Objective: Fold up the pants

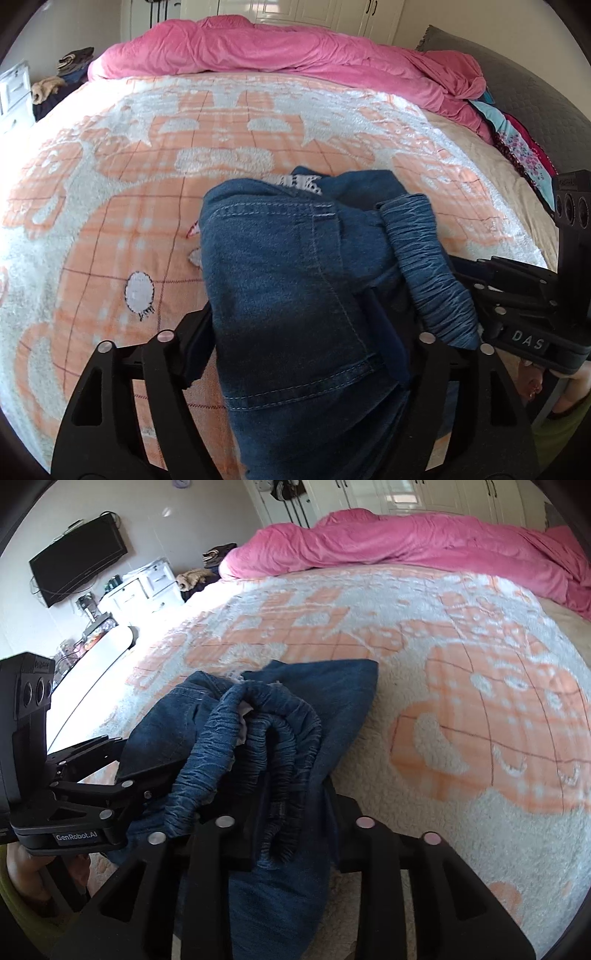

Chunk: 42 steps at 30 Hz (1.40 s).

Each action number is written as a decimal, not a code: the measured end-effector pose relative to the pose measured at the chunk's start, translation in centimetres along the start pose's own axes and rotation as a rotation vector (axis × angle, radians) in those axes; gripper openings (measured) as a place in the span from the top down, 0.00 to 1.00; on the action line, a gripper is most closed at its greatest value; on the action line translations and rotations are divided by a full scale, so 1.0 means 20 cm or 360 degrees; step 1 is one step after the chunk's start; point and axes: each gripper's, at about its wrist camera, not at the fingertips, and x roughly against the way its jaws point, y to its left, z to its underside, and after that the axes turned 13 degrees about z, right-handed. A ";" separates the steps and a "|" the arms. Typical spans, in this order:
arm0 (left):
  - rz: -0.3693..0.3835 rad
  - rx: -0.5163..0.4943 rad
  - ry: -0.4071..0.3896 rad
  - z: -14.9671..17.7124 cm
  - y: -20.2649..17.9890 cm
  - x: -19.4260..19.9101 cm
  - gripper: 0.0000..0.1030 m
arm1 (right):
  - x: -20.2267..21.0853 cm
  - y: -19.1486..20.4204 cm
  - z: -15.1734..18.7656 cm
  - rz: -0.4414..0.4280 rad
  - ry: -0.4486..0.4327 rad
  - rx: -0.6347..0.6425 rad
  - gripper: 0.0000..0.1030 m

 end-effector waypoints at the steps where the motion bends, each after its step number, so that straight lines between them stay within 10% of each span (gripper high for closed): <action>1: 0.0001 0.0011 0.0007 0.01 0.01 -0.01 0.28 | -0.01 -0.01 0.01 0.0018 0.0011 -0.0016 0.65; 4: 0.0014 0.0049 0.0013 0.02 0.05 -0.02 0.24 | -0.01 -0.01 0.02 0.0087 0.0012 -0.0011 0.50; 24: 0.0013 0.0106 -0.0093 0.05 0.07 0.10 0.12 | 0.03 0.00 0.02 0.0207 -0.0030 0.0047 0.39; 42: -0.0056 0.0134 -0.0242 0.10 0.03 0.36 0.09 | 0.28 0.01 0.06 0.0243 -0.0204 0.0015 0.10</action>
